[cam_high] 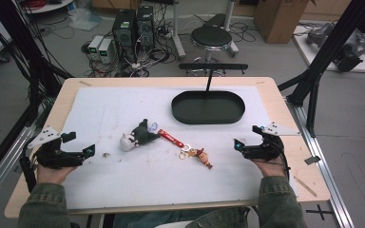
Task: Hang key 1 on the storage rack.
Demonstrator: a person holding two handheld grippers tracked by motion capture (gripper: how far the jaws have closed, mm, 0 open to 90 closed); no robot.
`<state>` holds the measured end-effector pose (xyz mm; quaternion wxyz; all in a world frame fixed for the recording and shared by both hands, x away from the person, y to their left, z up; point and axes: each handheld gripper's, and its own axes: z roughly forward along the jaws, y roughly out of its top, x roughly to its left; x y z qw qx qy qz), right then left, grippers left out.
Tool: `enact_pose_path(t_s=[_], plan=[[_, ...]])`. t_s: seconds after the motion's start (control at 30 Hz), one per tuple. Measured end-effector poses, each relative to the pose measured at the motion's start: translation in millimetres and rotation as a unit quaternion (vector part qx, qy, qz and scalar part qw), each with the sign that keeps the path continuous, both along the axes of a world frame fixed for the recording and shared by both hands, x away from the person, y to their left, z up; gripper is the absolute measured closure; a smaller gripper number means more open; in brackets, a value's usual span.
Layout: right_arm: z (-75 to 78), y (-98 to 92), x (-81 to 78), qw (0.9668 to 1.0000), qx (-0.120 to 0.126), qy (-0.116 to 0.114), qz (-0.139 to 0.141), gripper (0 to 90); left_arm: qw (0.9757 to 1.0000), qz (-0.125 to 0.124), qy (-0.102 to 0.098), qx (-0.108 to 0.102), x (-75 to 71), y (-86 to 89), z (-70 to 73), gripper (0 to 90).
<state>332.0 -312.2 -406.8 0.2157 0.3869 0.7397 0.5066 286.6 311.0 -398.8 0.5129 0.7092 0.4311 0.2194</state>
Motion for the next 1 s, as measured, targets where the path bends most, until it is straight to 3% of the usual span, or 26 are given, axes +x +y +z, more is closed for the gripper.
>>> enact_pose_path(t_s=[0.47,1.0], plan=[[-0.3,-0.3,0.3,0.9999,0.013,0.01,0.003,0.5,1.0,0.0,0.001,0.003,-0.5,1.1,-0.9,1.8],[1.1,5.3,3.5,0.9999,-0.004,0.013,0.006,0.5,0.9999,0.004,0.002,0.01,-0.1,1.0,-3.2,1.8]])
